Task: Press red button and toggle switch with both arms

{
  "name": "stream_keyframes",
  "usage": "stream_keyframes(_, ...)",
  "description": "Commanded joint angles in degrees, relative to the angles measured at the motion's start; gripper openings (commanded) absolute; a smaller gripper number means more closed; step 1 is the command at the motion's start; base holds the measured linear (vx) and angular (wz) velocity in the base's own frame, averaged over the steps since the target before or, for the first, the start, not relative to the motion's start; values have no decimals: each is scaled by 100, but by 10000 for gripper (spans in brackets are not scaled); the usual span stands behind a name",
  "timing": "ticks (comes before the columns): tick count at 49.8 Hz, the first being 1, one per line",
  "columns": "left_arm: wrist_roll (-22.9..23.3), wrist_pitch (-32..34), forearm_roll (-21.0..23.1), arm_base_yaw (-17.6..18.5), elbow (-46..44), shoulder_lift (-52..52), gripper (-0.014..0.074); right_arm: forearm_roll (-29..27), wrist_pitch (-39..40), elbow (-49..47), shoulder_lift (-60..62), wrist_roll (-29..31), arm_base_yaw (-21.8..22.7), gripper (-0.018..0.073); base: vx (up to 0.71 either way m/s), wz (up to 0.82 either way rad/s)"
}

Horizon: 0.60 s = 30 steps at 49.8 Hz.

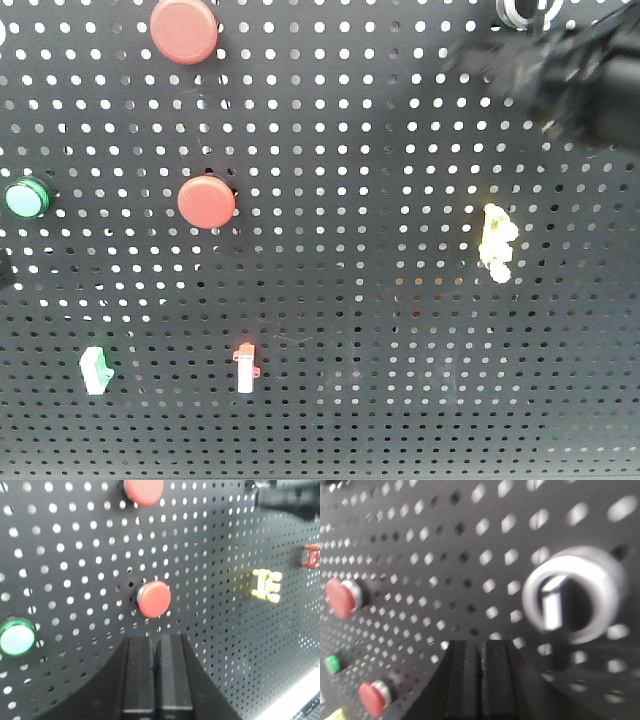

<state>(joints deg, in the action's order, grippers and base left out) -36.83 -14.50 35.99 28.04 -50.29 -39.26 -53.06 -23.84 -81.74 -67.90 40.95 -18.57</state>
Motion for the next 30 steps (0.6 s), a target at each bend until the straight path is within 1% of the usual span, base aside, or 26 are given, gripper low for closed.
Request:
stream_keyframes(1,44,360,123,2,-142,30,2,47,336,-206,91,-110,48,-3,0,0)
stream_keyframes(7,44,360,123,2,-142,30,2,97,409,-206,91,-110,48,-3,0,0)
stream_keyframes(15,44,341,123,2,-142,30,2,97,707,-206,91,-117,48,-3,0,0)
stream_keyframes(20,44,335,123,2,-142,30,2,112,724,-206,86,-117,48,-3,0,0)
stream_keyframes(30,44,335,123,2,-142,30,2,383,868,-199,73,-136,48,-3,0,0)
